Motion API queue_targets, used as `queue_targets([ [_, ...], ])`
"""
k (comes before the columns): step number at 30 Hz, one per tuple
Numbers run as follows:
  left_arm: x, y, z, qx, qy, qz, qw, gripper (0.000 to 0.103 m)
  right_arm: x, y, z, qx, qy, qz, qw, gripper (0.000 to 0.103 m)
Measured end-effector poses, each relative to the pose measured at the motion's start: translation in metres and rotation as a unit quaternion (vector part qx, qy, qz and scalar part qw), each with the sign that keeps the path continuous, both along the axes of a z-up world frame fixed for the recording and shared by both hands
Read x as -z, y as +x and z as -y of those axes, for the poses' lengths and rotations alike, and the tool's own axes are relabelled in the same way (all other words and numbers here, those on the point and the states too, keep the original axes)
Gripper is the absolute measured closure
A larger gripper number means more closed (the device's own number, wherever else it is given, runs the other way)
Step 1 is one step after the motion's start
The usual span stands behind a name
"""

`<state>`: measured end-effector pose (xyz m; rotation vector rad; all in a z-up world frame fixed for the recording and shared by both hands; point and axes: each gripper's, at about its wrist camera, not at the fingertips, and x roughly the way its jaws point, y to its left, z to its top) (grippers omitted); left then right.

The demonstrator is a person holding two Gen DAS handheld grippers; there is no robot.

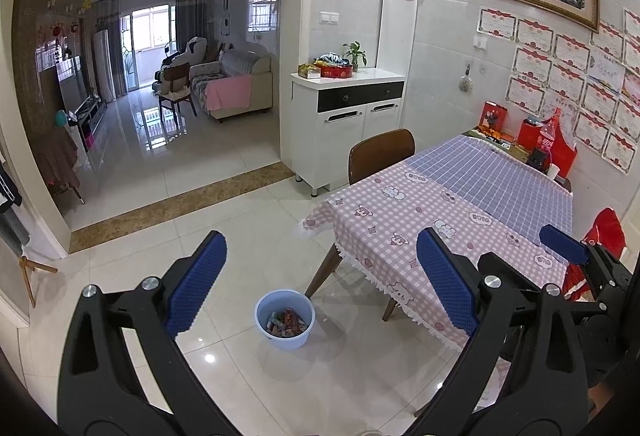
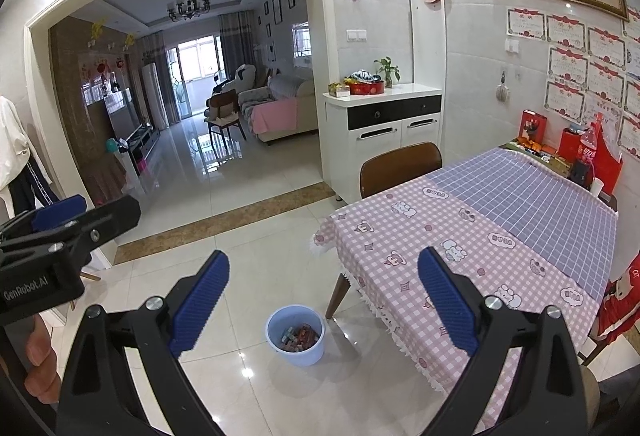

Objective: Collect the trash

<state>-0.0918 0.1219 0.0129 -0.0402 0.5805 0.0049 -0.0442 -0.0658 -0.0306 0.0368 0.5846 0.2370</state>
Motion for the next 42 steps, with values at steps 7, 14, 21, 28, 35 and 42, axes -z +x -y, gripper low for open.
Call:
queue_targets([
  [7,0.006,0.008,-0.015,0.001,0.003,-0.010,0.9999,0.009,0.010,0.007,-0.013,-0.001,0.001,-0.011,1.000,0.009],
  [14,0.013,0.023,-0.026,0.001,0.001,-0.023,0.9997,0.009,0.020,0.021,-0.021,0.001,0.003,-0.030,1.000,0.009],
  [21,0.023,0.044,-0.027,-0.003,0.006,-0.035,0.9994,0.009,0.028,0.044,-0.021,0.001,0.009,-0.038,0.999,0.009],
  [28,0.030,0.080,-0.022,-0.017,0.014,-0.043,0.9988,0.009,0.038,0.088,-0.020,-0.017,0.017,-0.043,0.999,0.009],
  [35,0.035,0.141,-0.006,-0.035,0.021,-0.055,0.9976,0.009,0.047,0.156,-0.004,-0.028,0.018,-0.058,0.998,0.009],
  [42,0.041,0.201,0.017,-0.038,0.024,-0.072,0.9964,0.009,0.068,0.227,0.032,-0.018,0.004,-0.069,0.997,0.010],
])
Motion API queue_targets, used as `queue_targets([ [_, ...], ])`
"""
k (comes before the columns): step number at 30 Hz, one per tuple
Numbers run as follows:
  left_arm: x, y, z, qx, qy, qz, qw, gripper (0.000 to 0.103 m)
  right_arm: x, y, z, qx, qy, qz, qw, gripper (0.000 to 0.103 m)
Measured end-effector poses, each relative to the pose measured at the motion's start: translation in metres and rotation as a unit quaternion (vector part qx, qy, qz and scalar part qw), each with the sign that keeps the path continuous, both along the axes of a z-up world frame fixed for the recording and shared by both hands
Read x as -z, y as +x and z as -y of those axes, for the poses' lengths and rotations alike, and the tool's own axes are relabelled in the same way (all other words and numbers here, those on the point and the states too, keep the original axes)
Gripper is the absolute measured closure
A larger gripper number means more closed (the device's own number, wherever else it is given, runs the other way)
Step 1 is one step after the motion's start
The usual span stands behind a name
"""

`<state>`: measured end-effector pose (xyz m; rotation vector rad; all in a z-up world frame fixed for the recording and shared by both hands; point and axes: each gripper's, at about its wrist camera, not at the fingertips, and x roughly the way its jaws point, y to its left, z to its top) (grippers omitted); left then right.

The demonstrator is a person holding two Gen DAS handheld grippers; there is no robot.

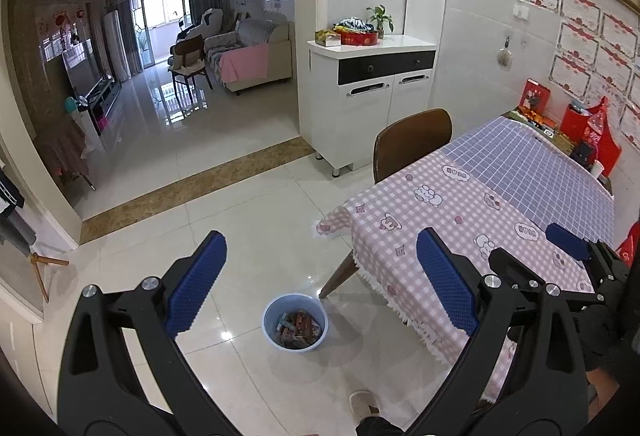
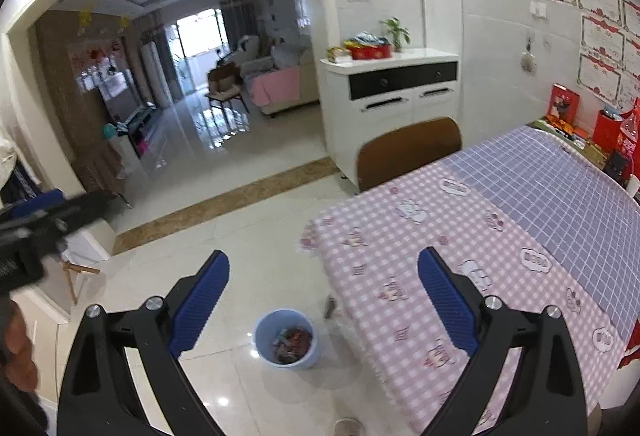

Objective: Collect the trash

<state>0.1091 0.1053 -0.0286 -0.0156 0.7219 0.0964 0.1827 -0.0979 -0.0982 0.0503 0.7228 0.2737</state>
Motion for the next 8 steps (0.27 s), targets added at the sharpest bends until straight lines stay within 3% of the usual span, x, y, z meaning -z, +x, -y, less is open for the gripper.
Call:
queue_targets([
  [3,0.006,0.026,0.011,0.001,0.000,-0.012,0.9999,0.009,0.021,0.027,0.027,0.019,-0.008,-0.014,1.000,0.010],
  [8,0.020,0.065,0.028,0.006,0.005,-0.033,0.9994,0.009,0.082,0.073,0.093,0.080,-0.035,-0.062,0.994,0.010],
])
